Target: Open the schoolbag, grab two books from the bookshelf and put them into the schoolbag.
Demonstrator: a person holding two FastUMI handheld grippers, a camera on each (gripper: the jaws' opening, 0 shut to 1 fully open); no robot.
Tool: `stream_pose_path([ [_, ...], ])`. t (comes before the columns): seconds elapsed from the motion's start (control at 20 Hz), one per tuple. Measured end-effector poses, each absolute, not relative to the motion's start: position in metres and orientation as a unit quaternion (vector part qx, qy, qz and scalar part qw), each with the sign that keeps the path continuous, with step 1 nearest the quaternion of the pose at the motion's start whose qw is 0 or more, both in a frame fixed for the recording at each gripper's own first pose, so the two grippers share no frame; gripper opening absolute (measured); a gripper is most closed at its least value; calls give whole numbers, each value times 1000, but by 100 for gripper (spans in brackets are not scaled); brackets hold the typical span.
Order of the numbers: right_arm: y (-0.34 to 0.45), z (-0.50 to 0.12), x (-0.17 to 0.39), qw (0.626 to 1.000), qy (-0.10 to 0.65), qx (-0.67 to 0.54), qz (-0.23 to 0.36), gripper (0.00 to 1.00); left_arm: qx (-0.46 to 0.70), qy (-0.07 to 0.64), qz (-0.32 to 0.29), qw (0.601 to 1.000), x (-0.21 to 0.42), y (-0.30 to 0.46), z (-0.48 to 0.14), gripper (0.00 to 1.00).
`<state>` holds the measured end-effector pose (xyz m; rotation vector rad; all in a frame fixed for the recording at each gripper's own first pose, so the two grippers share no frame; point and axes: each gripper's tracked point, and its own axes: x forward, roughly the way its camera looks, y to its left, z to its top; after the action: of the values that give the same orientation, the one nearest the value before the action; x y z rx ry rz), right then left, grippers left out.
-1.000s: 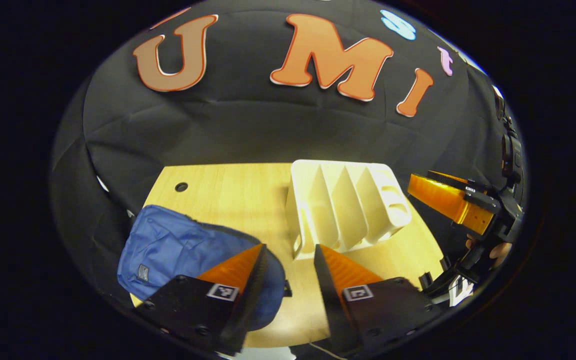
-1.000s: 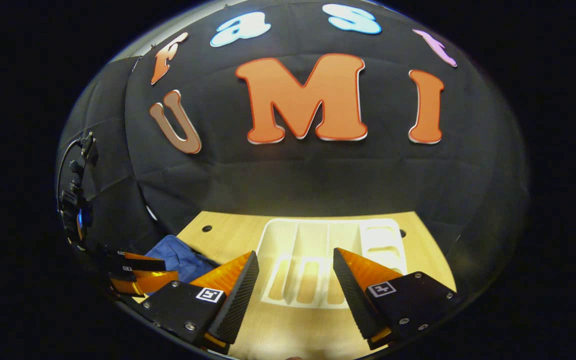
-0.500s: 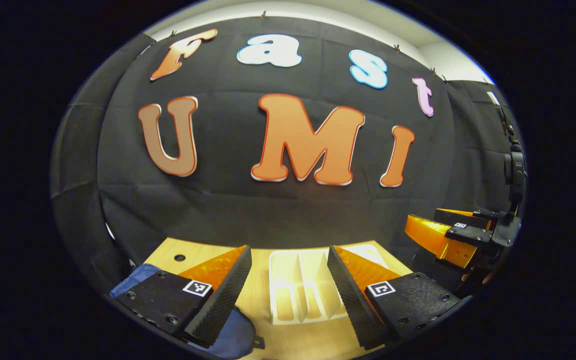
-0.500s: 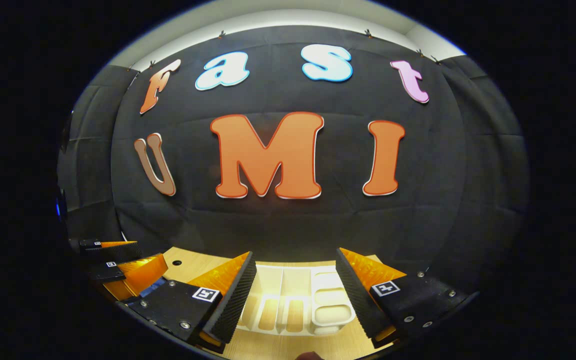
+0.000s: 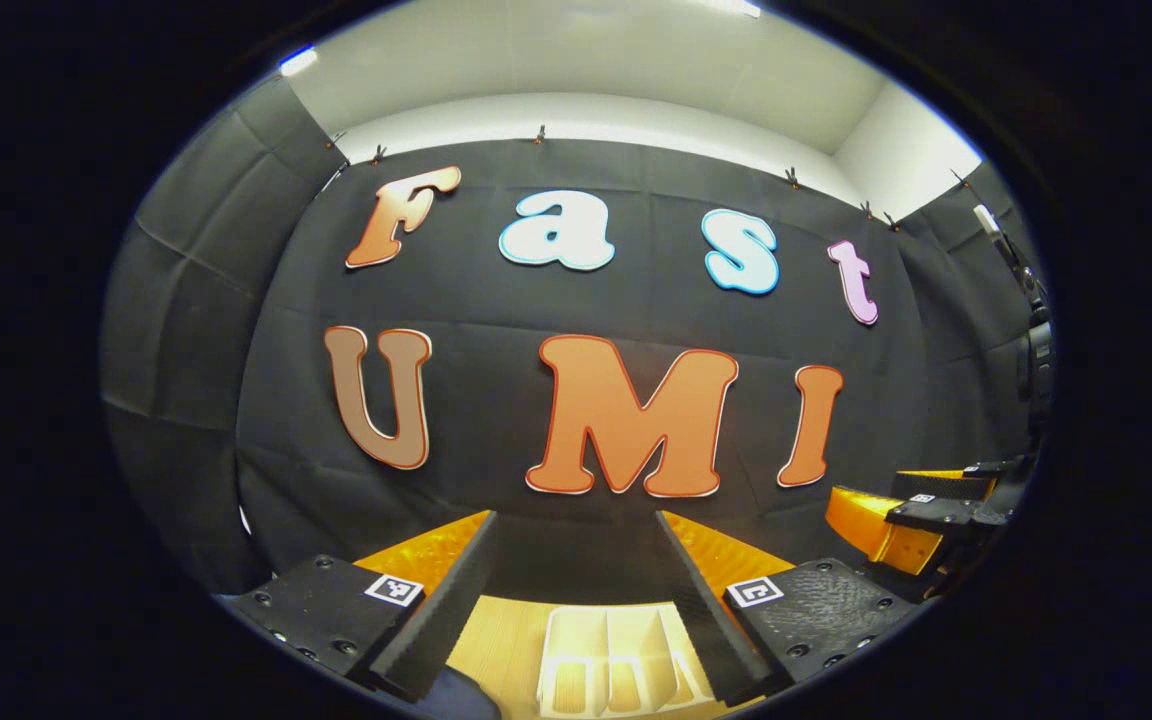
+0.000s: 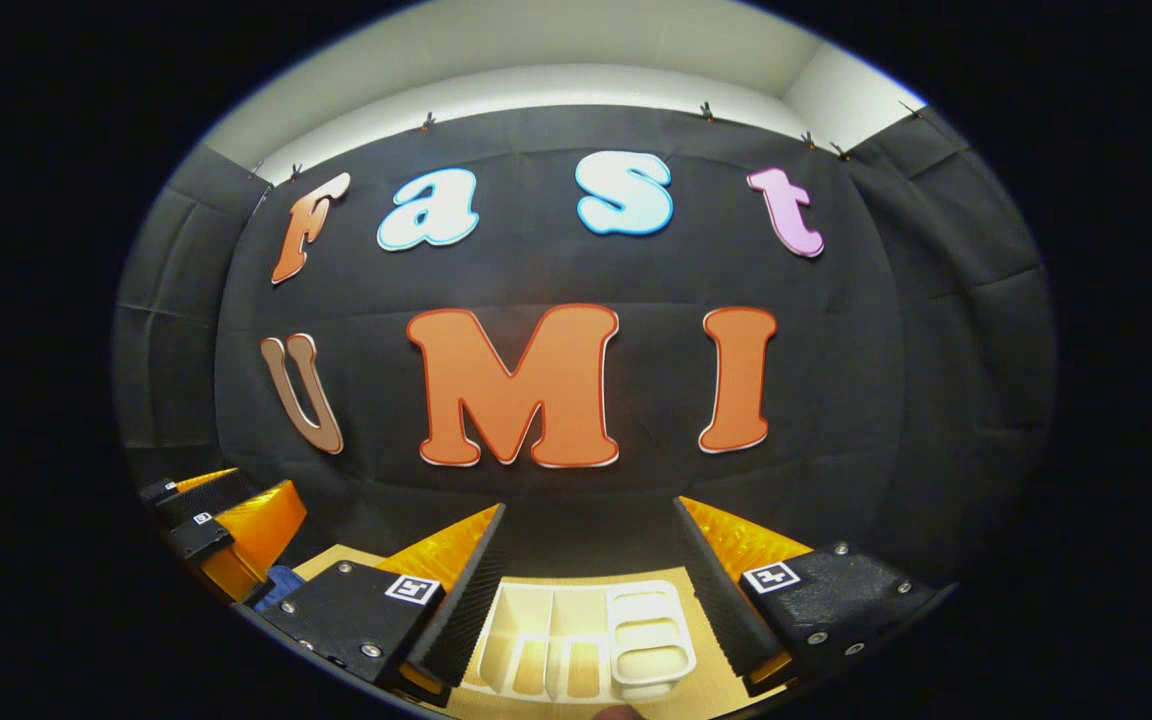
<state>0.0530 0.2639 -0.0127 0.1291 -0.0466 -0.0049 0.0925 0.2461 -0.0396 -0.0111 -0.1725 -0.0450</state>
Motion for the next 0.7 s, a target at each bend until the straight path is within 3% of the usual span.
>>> stream_pose_path([
  [0.7, 273, -34, 45, 999, -10, 43, 1, 94, 24, -85, -25, 996, 92, 245, -41, 93],
])
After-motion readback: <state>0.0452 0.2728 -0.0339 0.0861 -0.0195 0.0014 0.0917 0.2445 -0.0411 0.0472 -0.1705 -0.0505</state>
